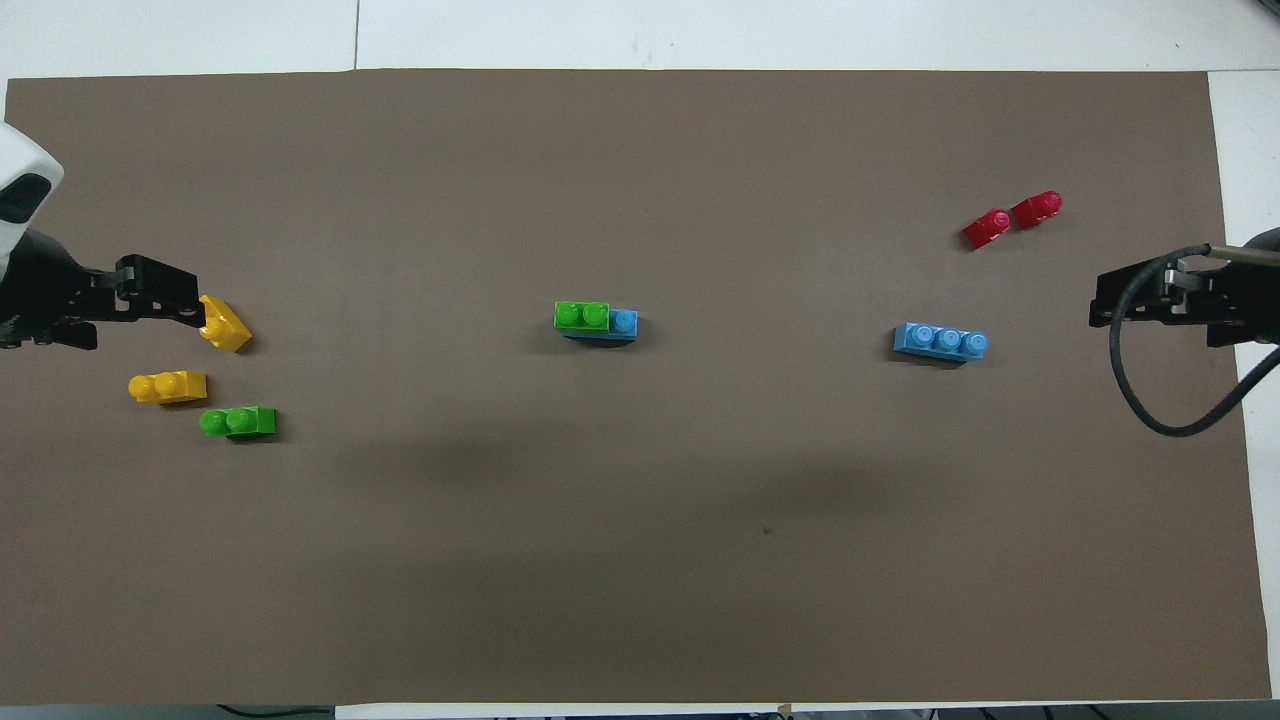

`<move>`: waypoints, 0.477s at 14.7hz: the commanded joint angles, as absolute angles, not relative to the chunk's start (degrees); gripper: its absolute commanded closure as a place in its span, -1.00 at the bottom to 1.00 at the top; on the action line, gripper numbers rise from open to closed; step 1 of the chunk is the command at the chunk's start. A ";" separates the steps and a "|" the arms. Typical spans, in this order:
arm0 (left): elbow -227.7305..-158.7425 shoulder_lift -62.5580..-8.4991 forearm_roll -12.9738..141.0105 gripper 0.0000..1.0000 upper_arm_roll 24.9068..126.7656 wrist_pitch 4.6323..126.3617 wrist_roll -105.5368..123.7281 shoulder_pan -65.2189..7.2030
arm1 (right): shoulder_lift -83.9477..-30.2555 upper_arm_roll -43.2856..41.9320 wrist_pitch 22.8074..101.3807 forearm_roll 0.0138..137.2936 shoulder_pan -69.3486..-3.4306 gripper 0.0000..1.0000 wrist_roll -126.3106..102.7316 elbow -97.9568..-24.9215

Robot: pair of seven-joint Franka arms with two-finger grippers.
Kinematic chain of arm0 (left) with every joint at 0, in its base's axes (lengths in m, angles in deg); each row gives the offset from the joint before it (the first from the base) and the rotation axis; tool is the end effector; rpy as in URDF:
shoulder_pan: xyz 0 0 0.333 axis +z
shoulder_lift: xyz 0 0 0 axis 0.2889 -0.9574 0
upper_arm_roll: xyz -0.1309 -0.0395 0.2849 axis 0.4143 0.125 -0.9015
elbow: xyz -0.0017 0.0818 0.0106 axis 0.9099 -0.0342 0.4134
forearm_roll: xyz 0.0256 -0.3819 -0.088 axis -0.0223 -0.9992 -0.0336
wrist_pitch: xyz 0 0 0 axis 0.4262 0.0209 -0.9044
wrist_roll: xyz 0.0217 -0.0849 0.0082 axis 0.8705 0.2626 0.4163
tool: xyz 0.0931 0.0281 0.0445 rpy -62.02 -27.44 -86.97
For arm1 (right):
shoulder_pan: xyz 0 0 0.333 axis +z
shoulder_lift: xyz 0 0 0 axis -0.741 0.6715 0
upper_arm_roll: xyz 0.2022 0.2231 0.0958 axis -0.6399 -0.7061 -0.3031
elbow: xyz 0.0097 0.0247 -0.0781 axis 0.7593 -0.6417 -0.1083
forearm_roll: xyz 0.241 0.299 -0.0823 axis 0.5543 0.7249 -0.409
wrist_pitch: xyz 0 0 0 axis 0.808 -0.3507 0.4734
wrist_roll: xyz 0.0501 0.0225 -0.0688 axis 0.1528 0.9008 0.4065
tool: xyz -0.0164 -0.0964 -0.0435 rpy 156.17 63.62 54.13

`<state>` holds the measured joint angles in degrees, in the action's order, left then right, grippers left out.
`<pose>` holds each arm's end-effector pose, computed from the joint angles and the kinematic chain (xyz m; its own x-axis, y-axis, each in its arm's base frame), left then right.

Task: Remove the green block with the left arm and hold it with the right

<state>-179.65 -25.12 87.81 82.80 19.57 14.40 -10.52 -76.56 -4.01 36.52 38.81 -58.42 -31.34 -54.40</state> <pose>0.5509 -0.0389 0.5869 0.9923 0.1129 -0.0510 0.1138 -0.9934 0.0145 0.5333 0.0042 0.6129 0.9796 -0.2009 -0.0109 -0.2008 -0.9796 0.0026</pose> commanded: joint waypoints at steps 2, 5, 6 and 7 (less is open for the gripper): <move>-178.17 -25.91 87.84 -1.00 82.56 18.96 14.52 -10.90 | -76.49 -4.37 35.81 37.98 -58.80 -1.00 -30.77 -54.10; -178.17 -25.82 87.75 -1.00 82.56 18.96 14.52 -10.82 | -76.49 -4.37 36.25 37.98 -58.80 -1.00 -30.77 -54.36; -178.17 -25.82 87.75 -1.00 82.56 19.13 14.52 -10.73 | -76.66 -4.37 36.60 38.06 -58.71 -1.00 -30.95 -54.71; -178.26 -25.73 87.75 -1.00 82.56 19.48 14.69 -10.47 | -76.66 -4.37 36.78 38.06 -58.36 -1.00 -31.73 -54.98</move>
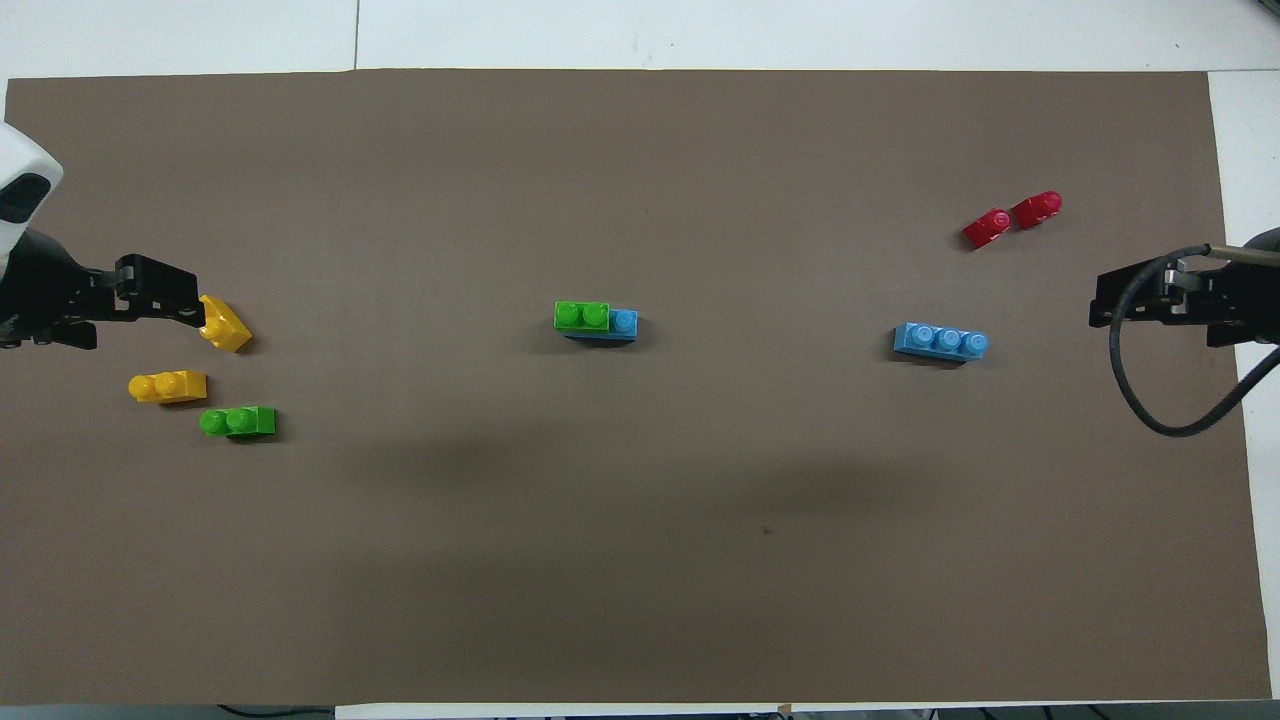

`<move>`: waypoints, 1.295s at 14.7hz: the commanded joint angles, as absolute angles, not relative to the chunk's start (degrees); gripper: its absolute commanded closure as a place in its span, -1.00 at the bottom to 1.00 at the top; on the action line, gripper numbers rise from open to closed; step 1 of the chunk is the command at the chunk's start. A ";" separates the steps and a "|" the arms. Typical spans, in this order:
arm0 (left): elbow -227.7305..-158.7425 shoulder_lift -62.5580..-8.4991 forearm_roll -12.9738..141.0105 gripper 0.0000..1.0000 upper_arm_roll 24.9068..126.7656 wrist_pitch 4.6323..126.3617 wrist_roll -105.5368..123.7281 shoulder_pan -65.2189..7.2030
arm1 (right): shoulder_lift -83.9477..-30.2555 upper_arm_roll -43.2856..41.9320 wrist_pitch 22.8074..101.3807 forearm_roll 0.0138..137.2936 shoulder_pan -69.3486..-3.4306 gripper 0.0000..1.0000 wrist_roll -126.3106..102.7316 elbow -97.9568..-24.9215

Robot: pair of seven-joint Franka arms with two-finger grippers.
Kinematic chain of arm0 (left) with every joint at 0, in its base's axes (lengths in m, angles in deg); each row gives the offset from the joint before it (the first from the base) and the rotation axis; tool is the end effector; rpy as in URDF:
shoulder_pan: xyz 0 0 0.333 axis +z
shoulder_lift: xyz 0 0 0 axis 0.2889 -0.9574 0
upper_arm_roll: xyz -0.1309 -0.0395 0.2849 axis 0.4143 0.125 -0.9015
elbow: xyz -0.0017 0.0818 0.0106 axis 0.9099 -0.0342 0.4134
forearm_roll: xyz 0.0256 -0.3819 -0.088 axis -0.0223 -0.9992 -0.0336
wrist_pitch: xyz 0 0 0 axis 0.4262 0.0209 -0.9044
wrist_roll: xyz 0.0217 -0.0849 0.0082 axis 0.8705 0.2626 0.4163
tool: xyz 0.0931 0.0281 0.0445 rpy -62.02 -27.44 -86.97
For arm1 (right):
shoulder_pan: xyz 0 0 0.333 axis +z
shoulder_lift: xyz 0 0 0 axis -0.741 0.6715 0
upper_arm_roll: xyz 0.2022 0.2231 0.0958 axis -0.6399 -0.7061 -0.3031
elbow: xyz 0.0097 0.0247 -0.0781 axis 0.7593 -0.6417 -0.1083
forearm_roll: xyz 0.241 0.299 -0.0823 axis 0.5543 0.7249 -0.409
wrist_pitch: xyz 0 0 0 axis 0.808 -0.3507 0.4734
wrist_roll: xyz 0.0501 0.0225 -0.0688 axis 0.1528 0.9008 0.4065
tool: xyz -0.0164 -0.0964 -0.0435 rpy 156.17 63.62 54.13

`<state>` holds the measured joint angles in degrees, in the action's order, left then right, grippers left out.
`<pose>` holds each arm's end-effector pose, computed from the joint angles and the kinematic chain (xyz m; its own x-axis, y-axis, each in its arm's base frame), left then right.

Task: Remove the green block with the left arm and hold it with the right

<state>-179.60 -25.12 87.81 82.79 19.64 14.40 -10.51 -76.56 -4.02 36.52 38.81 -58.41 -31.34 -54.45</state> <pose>0.5511 -0.0387 0.5874 0.9924 0.1133 -0.0489 0.1141 -0.9934 0.0149 0.5333 0.0044 0.6125 0.9796 -0.2005 -0.0118 -0.2005 -0.9797 0.0028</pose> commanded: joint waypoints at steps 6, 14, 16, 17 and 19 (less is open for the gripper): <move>-180.27 -24.86 87.75 -1.00 82.56 20.19 14.34 -10.38 | -74.39 -4.55 35.99 45.32 -58.27 -0.97 -58.67 -55.16; -190.29 -22.39 85.11 -1.00 82.65 36.52 -27.35 -20.99 | -64.11 -4.55 46.17 69.76 -58.10 -0.95 -87.27 -57.88; -191.17 -22.57 85.11 -1.00 82.74 39.60 -39.64 -23.37 | -61.38 -4.55 48.46 75.04 -57.66 -0.95 -91.31 -58.23; -191.96 -22.48 85.11 -1.00 82.74 41.70 -44.06 -24.60 | -59.98 -4.55 49.69 76.89 -56.96 -0.94 -93.16 -58.23; -192.84 -23.18 85.11 -1.00 82.74 43.39 -50.49 -26.62 | -57.77 -4.55 52.94 78.93 -54.51 -0.94 -95.63 -58.32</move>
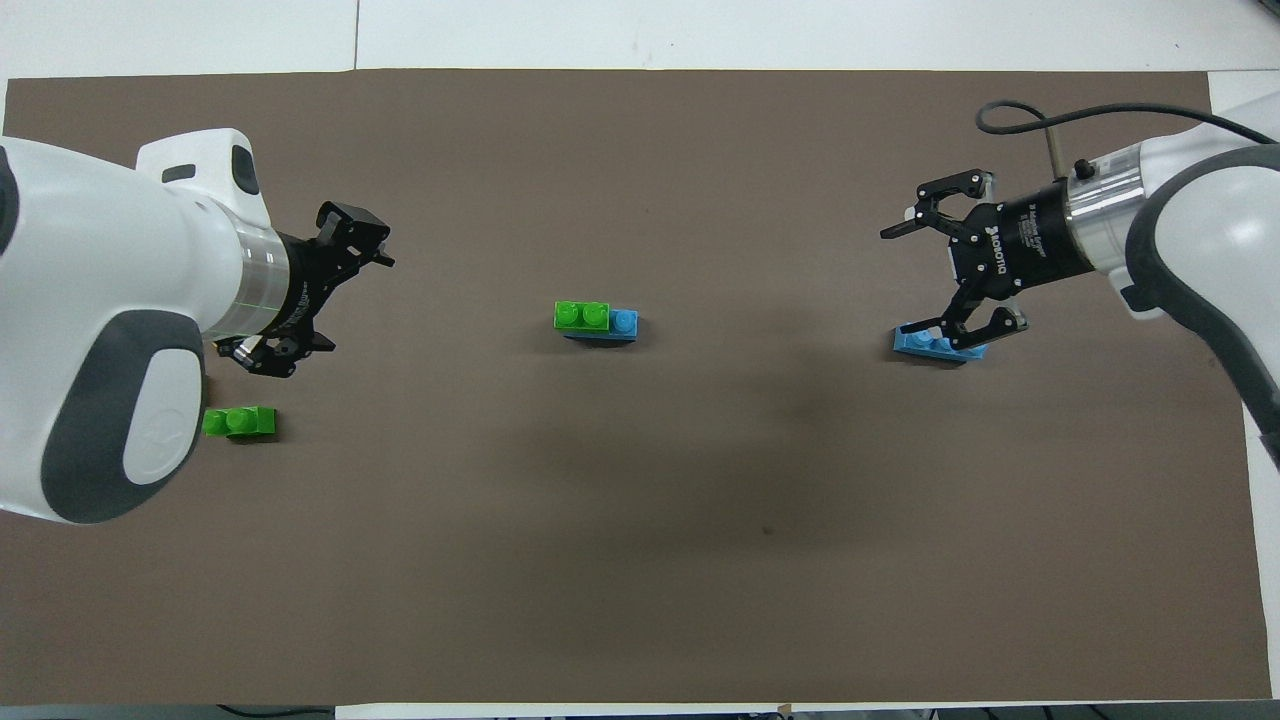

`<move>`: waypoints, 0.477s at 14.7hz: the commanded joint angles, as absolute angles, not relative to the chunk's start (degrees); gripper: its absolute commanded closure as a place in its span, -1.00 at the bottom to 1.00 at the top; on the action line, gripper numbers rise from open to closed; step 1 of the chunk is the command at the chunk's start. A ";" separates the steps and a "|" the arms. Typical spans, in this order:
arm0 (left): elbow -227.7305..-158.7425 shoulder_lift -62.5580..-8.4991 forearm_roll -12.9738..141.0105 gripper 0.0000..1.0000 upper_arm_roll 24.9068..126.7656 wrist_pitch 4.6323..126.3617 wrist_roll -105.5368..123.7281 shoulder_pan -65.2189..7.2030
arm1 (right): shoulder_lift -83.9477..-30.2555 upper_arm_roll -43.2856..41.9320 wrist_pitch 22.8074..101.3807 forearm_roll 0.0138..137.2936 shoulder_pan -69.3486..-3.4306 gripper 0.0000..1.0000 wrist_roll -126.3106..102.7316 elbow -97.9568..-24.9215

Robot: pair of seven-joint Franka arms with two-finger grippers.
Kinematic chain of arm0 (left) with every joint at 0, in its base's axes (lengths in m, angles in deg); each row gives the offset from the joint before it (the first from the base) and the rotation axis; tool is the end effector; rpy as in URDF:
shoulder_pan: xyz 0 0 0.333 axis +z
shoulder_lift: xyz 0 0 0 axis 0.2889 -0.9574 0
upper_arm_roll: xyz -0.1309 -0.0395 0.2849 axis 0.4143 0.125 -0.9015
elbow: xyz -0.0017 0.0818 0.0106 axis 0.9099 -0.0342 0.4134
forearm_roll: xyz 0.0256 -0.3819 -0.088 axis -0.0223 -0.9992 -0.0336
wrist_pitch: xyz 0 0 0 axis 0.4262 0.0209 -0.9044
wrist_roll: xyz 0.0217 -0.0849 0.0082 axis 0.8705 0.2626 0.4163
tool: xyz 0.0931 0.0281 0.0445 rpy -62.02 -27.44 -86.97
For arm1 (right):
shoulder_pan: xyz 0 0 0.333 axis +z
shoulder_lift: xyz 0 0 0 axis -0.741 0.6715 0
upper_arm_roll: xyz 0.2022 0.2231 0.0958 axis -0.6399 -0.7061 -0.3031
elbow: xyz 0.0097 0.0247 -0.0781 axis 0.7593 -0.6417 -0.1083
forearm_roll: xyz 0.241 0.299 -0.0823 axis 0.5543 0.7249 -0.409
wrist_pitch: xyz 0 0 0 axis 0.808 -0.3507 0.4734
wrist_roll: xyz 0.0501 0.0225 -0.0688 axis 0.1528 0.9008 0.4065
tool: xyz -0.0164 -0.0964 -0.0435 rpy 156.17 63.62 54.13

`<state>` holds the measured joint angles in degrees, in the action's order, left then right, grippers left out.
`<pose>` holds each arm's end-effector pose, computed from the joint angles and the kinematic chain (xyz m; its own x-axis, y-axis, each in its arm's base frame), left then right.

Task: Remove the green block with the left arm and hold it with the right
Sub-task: 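Move the left gripper toward the green brick while the right gripper approaches the blue brick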

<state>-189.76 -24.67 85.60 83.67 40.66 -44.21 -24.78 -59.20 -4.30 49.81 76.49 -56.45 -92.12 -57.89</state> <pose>0.5405 -0.1896 0.5400 0.6282 0.7780 0.0003 0.7678 -0.6200 0.1612 0.6144 0.0658 0.4493 0.0911 -0.7659 -0.6365 -0.9928 -0.1195 0.0017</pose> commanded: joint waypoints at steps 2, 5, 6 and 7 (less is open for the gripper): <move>-193.02 -25.80 85.11 -1.00 82.65 45.22 -62.06 -31.27 | -55.58 -4.55 56.28 79.72 -51.26 -0.93 -97.39 -58.32; -192.76 -28.36 85.29 -1.00 82.65 47.52 -76.41 -35.15 | -51.71 -4.55 59.97 80.34 -47.39 -0.93 -97.05 -57.62; -192.41 -29.33 85.46 -1.00 82.57 47.61 -80.10 -35.77 | -50.83 -4.64 61.20 80.34 -45.98 -0.93 -97.04 -57.18; -191.89 -30.64 85.64 -1.00 82.56 47.79 -83.45 -36.47 | -50.21 -4.64 62.43 80.34 -44.58 -0.93 -97.04 -57.01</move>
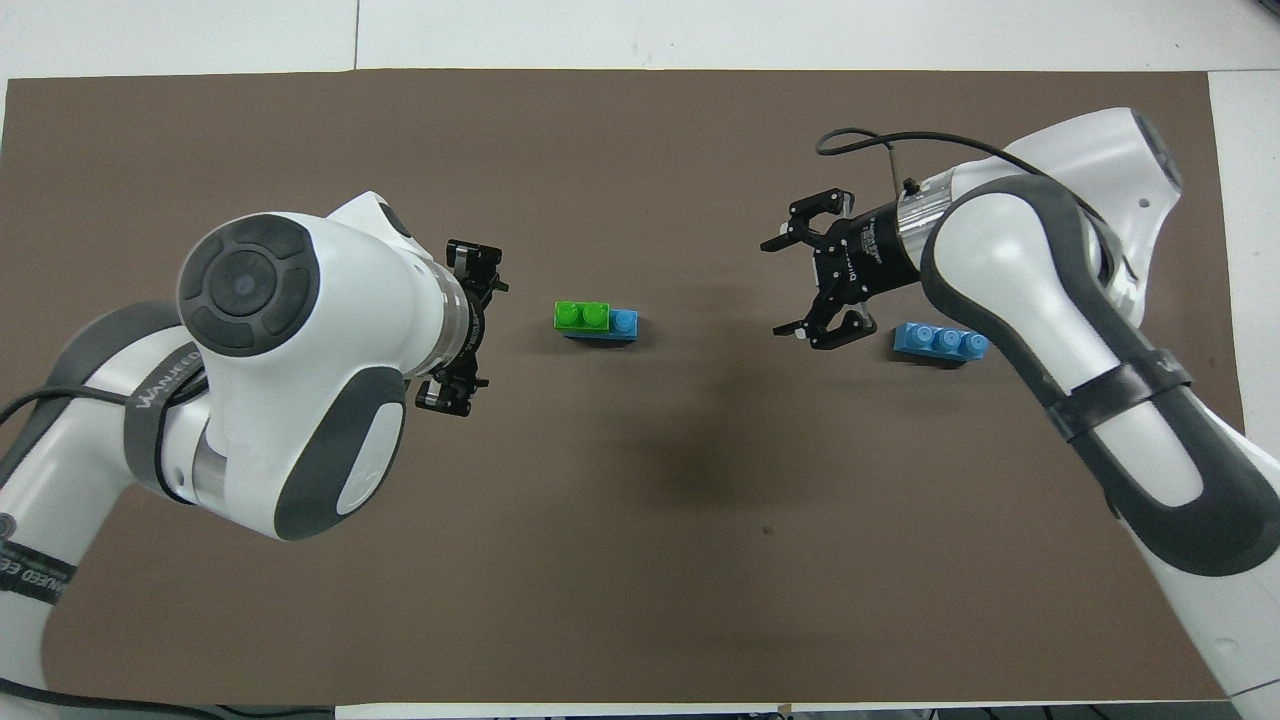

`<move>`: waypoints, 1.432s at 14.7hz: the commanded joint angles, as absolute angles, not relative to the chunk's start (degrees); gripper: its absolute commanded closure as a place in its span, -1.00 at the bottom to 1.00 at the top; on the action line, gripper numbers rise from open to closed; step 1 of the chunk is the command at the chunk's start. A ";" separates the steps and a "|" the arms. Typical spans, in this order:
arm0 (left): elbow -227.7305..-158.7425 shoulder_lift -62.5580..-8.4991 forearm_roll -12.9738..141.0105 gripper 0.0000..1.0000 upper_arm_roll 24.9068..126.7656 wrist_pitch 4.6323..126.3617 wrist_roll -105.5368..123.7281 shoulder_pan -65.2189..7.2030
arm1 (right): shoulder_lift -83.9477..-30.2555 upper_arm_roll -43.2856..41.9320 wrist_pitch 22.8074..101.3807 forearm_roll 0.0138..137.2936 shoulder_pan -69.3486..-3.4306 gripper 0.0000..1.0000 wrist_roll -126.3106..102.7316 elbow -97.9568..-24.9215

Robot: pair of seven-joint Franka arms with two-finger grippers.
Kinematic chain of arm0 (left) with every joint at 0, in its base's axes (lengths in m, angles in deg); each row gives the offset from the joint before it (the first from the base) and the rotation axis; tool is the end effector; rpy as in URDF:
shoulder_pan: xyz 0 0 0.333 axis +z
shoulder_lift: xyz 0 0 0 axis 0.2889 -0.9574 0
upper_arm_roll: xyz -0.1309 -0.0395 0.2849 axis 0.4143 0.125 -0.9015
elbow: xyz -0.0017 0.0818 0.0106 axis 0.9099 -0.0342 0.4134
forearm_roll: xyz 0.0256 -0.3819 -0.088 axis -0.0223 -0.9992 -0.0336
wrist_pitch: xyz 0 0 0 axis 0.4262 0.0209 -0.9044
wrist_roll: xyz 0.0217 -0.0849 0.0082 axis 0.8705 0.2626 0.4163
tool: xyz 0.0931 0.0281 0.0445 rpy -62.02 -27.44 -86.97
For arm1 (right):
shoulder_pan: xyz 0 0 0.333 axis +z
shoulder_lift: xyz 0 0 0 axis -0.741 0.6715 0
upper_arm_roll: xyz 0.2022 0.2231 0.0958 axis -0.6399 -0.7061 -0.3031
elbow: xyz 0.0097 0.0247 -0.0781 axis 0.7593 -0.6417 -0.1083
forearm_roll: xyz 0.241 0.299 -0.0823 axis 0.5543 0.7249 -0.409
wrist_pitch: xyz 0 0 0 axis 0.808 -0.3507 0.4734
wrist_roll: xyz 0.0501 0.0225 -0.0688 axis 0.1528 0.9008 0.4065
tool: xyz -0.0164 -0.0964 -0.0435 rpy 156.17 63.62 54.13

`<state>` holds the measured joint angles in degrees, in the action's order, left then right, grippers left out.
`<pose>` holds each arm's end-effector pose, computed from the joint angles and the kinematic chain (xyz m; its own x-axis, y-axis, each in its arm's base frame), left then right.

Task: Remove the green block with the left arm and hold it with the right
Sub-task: 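Move the left gripper toward the green brick while the right gripper approaches the blue brick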

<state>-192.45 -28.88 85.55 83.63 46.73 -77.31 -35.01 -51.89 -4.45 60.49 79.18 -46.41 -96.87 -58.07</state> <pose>0.5145 -0.2874 0.4858 0.2722 0.9573 -0.0970 0.9581 -0.2603 0.1193 0.6253 0.1656 0.3803 0.0455 -0.7635 -0.6442 -0.9940 -0.0990 0.0471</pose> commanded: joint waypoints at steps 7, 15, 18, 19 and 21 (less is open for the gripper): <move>-191.97 -35.48 85.90 -1.00 82.56 52.87 -94.54 -40.34 | -46.87 -4.64 66.75 80.60 -40.26 -0.93 -96.95 -57.79; -190.48 -41.80 89.15 -1.00 82.56 57.89 -99.03 -40.87 | -43.97 -4.64 74.91 84.90 -35.87 -0.93 -98.54 -57.79; -186.17 -46.02 90.47 -1.00 82.39 57.46 -100.88 -40.96 | -43.44 -4.64 78.26 85.00 -34.20 -0.93 -100.29 -57.53; -186.17 -46.21 91.17 -1.00 82.48 57.46 -101.06 -41.05 | -43.27 -4.64 79.48 85.08 -33.76 -0.93 -100.99 -57.44; -186.25 -46.38 91.18 -1.00 82.48 57.46 -101.06 -41.05 | -42.92 -4.64 80.55 85.09 -33.14 -0.93 -101.53 -57.36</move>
<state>-187.70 -45.15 89.93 83.27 57.43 -99.39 -39.86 -43.75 -4.55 79.27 84.06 -33.47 -100.68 -58.01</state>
